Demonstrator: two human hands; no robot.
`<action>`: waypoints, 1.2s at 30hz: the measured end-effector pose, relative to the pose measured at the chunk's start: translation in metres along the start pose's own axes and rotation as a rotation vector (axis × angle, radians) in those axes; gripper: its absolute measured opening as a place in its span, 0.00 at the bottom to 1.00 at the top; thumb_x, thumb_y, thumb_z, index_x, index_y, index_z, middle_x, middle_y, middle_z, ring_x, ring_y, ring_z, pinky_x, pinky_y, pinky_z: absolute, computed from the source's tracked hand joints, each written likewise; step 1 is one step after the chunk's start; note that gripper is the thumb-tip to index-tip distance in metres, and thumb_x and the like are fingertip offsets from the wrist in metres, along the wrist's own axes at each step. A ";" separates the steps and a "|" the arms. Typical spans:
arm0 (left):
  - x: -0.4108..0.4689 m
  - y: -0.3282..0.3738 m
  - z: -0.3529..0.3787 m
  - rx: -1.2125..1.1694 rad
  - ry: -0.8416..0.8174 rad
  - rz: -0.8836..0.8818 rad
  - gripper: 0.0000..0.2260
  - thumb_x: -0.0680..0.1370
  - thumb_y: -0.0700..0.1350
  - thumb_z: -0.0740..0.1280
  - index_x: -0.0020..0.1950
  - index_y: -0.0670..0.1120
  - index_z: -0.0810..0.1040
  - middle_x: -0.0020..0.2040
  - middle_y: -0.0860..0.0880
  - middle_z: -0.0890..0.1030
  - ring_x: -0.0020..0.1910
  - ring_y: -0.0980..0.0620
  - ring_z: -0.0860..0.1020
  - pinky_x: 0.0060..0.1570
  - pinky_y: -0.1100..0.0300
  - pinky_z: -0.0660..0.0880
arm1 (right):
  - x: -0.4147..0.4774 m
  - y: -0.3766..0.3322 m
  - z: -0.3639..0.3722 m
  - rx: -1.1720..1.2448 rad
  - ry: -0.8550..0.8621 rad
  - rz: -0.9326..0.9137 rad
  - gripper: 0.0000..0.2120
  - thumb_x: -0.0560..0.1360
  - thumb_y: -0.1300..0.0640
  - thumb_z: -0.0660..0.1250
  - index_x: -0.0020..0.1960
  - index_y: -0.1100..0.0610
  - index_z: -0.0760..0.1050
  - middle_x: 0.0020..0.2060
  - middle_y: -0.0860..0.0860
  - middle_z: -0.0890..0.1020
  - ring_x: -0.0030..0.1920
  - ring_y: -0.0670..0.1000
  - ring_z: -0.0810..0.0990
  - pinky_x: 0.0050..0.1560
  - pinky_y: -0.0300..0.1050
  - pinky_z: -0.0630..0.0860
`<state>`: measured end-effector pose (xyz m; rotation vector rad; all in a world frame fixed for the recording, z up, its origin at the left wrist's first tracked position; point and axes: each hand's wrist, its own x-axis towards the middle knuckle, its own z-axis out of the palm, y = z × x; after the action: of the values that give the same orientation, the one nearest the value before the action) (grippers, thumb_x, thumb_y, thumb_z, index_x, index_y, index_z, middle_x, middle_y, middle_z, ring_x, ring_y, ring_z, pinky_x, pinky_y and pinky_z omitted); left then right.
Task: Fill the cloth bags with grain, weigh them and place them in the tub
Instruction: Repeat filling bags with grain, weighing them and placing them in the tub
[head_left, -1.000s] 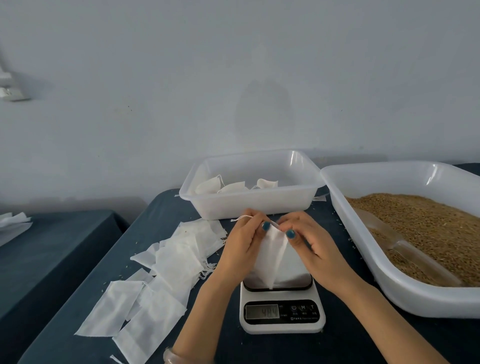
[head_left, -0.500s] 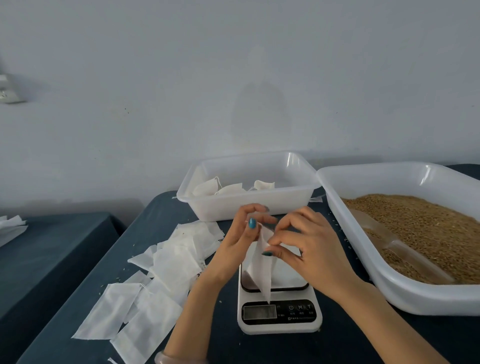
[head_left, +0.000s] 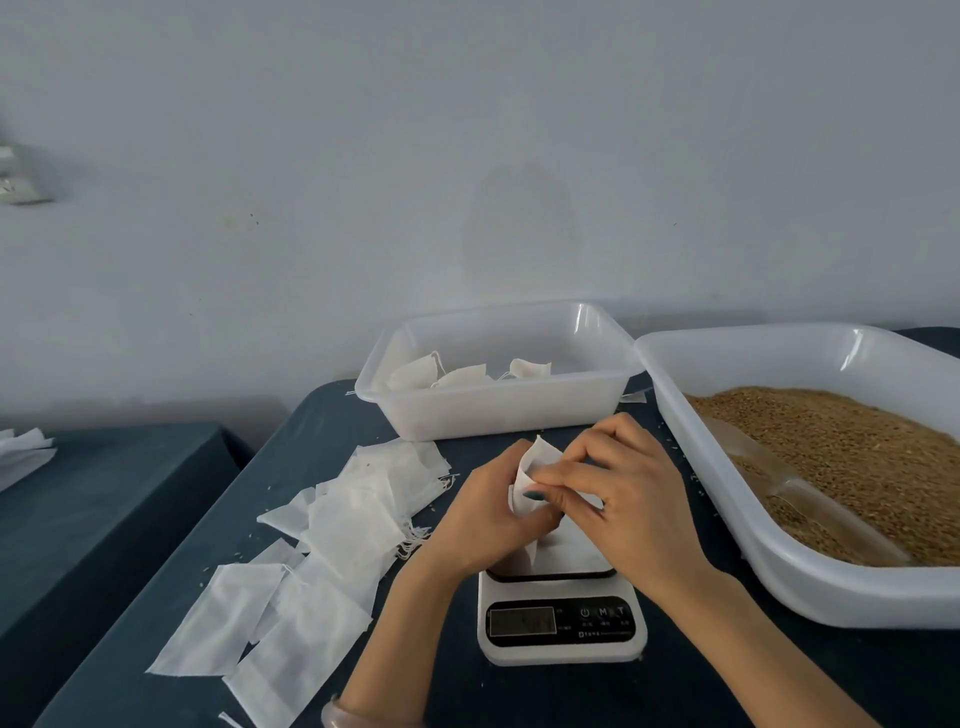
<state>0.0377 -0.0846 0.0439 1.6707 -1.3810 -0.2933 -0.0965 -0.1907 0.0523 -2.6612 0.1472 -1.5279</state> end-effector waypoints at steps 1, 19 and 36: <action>0.000 -0.001 0.001 0.014 0.007 0.009 0.11 0.72 0.49 0.69 0.51 0.46 0.74 0.44 0.49 0.80 0.44 0.47 0.78 0.47 0.41 0.76 | -0.001 0.000 0.000 -0.004 -0.010 0.018 0.07 0.73 0.48 0.71 0.48 0.49 0.85 0.38 0.45 0.80 0.44 0.50 0.76 0.41 0.46 0.76; 0.003 -0.021 0.004 0.125 0.101 -0.073 0.16 0.71 0.53 0.70 0.54 0.48 0.71 0.47 0.53 0.78 0.45 0.55 0.75 0.45 0.52 0.76 | 0.031 0.044 -0.043 -0.078 -0.182 0.510 0.18 0.80 0.48 0.53 0.60 0.52 0.77 0.45 0.48 0.81 0.49 0.53 0.76 0.43 0.46 0.72; 0.004 -0.025 0.002 0.067 0.178 -0.101 0.16 0.73 0.46 0.73 0.48 0.62 0.68 0.45 0.59 0.77 0.43 0.62 0.75 0.37 0.71 0.71 | 0.017 0.137 -0.082 -0.472 -1.239 1.006 0.24 0.82 0.47 0.58 0.70 0.63 0.68 0.58 0.56 0.78 0.52 0.52 0.79 0.51 0.42 0.75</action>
<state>0.0540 -0.0908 0.0250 1.7800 -1.1890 -0.1527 -0.1652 -0.3300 0.0928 -2.5037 1.4990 0.4979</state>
